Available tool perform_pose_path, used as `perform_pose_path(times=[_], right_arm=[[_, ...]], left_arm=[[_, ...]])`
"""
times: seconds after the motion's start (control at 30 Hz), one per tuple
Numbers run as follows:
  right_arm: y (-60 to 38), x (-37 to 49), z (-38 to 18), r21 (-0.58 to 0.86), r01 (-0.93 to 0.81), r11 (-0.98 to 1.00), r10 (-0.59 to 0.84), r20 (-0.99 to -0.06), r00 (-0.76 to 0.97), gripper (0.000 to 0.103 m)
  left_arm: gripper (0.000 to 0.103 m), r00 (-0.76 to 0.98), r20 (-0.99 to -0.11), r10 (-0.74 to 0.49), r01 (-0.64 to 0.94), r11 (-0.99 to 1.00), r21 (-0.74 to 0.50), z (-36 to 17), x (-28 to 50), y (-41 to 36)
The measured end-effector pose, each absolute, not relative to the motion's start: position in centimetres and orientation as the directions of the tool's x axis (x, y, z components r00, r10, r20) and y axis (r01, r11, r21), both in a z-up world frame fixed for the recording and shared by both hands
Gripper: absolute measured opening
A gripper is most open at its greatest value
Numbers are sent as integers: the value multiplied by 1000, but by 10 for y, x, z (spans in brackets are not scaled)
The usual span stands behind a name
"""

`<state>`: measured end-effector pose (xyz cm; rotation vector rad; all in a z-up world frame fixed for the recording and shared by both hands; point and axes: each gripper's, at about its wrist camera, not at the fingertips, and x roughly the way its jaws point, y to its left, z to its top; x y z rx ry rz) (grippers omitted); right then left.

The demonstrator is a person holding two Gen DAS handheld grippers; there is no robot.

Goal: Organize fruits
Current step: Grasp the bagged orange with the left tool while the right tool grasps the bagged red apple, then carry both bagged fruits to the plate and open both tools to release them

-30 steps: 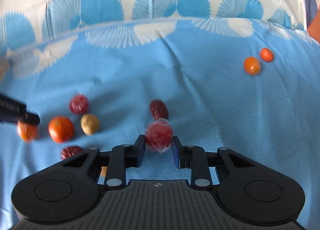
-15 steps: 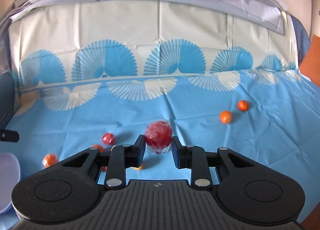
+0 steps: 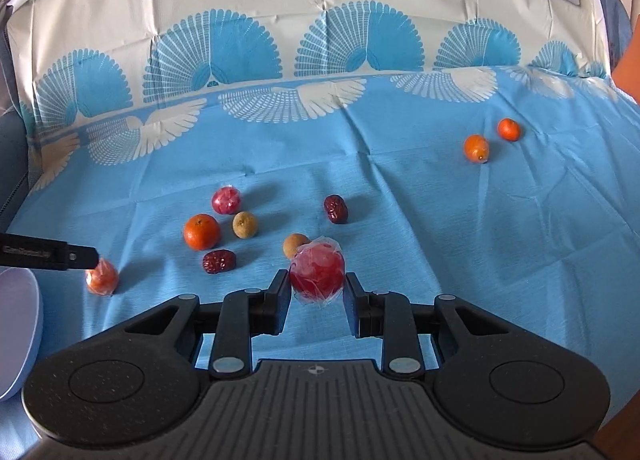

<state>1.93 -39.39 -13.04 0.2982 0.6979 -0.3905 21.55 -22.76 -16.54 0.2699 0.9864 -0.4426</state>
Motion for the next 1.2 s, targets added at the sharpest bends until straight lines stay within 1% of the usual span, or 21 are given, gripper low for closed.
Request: perform_pose_path(times=[0.03,0.07,0.1,0.13,0.2,0.37,0.47,0.6,0.77,0.93,1.03,1.2], right_arm=[[-395,22,-132,137,446,885,-247,-673,697,30],[-397,24,-133,140,446,884,-245,-674,697,30],[-398,26,-135,141,445,884,-243,-675,696,30],[-398,27,-136,140,444,885,-242,-676,696,30],[-399,29,-137,140,437,888,-235,-680,695,30],[-385,21,-117,126,389,912,-220,-650,727,30],[-368,4,-91,136,342,930,-189,-621,761,30],[-332,-30,-59,148,239,960,-108,-592,799,30],[-276,-76,-41,162,92,983,23,-599,801,30],[-226,-109,-35,162,-11,987,110,-619,778,30],[-202,-117,-33,134,-71,988,140,-628,766,30],[-181,-125,-21,77,-113,991,137,-607,783,30]], left_arm=[[78,459,-862,-215,477,878,35,-176,222,-233],[72,442,-875,-195,478,877,46,-185,227,-237],[40,426,-889,-169,475,878,60,-195,230,-240],[40,420,-896,-144,471,879,80,-201,233,-242],[40,455,-876,-163,463,883,76,-191,229,-240],[40,489,-843,-225,435,900,12,-134,199,-216],[40,515,-834,-196,398,917,31,-91,162,-192],[40,485,-863,-144,333,943,30,-49,104,-150],[40,457,-885,-89,264,964,39,-29,40,-89],[40,480,-873,-87,216,976,21,-17,-4,-43],[40,507,-857,-90,207,978,20,-11,-21,-26],[40,546,-832,-95,198,980,17,-4,-38,-9]])
